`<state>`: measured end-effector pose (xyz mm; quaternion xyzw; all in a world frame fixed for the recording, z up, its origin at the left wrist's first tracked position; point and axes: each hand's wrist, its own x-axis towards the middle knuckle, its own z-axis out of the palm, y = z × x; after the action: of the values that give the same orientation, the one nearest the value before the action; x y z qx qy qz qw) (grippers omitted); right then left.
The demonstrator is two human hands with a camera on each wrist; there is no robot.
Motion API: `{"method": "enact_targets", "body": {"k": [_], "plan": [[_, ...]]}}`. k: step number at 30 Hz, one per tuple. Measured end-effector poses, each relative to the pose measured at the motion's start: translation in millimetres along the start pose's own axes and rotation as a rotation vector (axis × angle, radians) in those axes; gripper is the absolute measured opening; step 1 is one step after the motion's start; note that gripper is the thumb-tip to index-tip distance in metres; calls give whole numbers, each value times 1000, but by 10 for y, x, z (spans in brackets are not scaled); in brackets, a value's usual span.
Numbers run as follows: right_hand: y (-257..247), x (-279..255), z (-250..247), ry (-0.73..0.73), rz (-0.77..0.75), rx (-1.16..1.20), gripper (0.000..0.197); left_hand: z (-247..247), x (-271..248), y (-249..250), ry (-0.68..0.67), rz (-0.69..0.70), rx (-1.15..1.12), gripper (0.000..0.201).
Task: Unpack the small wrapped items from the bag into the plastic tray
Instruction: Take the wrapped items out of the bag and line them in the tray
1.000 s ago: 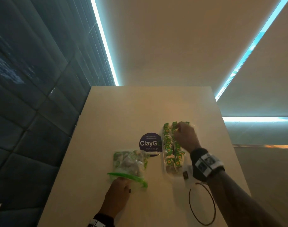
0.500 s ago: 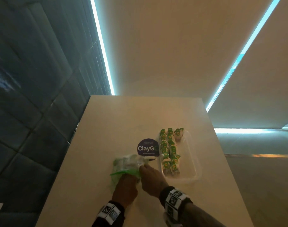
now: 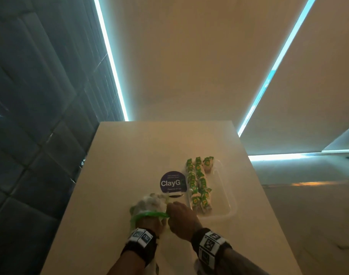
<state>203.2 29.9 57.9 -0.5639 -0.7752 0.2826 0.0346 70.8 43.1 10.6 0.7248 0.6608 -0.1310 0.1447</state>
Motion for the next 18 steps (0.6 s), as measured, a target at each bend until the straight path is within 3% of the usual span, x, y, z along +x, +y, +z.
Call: {"method": "enact_targets", "body": {"k": [3,6,12,14,18], "plan": [[20,13,10,37,29,43,16,-96,-53,16,-29,58,-88,55],[48,27,31,76,45,108,16,-102,-137,-6,-110,90,-229,60],[72,5,69,165,137,218,23,110,-251,-135,15,141,-505,41],[87,-15,104,216,133,145,17,130,-284,-166,71,130,-615,41],[61,-70,154,252,9,-36,8,86,-404,-186,109,75,-836,20]]}}
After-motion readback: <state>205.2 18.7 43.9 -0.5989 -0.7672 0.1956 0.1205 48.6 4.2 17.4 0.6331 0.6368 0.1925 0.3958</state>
